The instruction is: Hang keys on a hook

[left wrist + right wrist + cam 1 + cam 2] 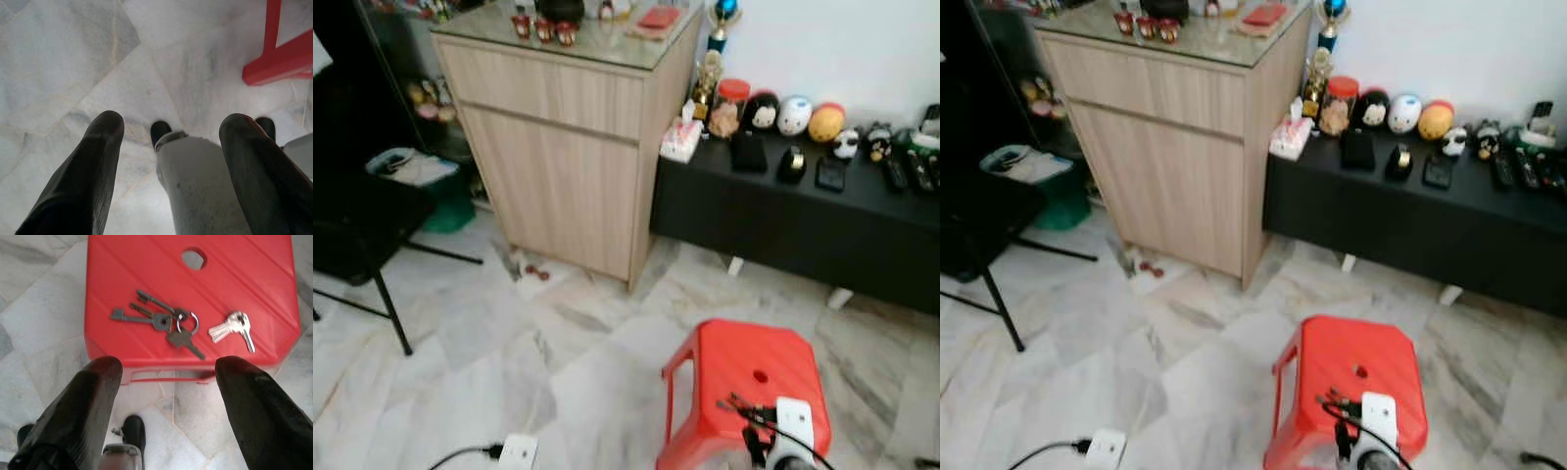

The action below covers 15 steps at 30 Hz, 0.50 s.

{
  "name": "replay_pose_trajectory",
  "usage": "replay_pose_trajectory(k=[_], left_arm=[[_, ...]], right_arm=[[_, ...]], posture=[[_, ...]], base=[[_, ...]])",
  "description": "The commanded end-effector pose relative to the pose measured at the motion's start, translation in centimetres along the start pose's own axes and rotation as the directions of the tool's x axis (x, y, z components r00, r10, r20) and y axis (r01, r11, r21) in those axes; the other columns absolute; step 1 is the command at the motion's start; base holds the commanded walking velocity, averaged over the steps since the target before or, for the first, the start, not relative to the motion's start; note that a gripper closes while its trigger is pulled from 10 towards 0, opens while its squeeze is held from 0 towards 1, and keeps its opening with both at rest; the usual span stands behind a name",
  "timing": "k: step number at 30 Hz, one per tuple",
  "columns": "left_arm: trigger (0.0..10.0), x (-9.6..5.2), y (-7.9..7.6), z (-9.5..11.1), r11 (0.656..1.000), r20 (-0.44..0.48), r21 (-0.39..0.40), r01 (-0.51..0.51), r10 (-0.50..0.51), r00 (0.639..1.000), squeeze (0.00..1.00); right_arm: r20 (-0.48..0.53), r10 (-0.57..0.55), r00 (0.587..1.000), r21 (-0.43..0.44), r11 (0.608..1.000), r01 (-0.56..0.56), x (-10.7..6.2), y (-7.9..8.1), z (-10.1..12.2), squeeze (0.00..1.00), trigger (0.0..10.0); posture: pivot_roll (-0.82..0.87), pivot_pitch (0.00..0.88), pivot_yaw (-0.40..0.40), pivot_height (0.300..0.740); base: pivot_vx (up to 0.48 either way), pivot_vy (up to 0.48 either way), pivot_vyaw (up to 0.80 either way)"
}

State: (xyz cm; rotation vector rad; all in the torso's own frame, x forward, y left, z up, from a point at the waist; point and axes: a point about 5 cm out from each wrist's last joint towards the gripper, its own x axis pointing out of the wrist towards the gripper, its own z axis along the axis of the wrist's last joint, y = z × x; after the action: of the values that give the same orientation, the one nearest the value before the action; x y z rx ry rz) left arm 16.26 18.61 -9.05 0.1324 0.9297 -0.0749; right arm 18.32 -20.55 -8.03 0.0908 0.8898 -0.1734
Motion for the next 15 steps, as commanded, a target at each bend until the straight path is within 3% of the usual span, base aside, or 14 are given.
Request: replay_pose_trajectory(k=[1,11,15], left_arm=[[10.0,-0.06,0.1,-0.08,1.0,0.008,-0.003,-0.011,0.011,1.0,0.0],[10.0,-0.16,0.22,-0.54,1.0,-0.012,-0.007,-0.004,0.004,1.0,0.0],[10.0,-0.21,0.24,-0.74,1.0,-0.019,-0.004,-0.006,0.006,1.0,0.0]], right_arm=[[0.003,-0.008,1.0,0.019,1.0,0.008,0.0,-0.22,0.06,0.0,10.0],[0.009,-0.011,1.0,0.024,1.0,0.01,0.03,-0.22,0.25,0.0,10.0],[0.011,-0.009,1.0,0.024,1.0,0.009,0.04,-0.21,0.31,0.0,10.0]], posture=[[0.01,0.067,-0.073,0.74],[0.01,0.067,-0.073,0.74],[0.01,0.067,-0.073,0.74]], base=[[0.319,0.0,0.0],[0.31,0.0,0.0],[0.0,0.0,0.0]])
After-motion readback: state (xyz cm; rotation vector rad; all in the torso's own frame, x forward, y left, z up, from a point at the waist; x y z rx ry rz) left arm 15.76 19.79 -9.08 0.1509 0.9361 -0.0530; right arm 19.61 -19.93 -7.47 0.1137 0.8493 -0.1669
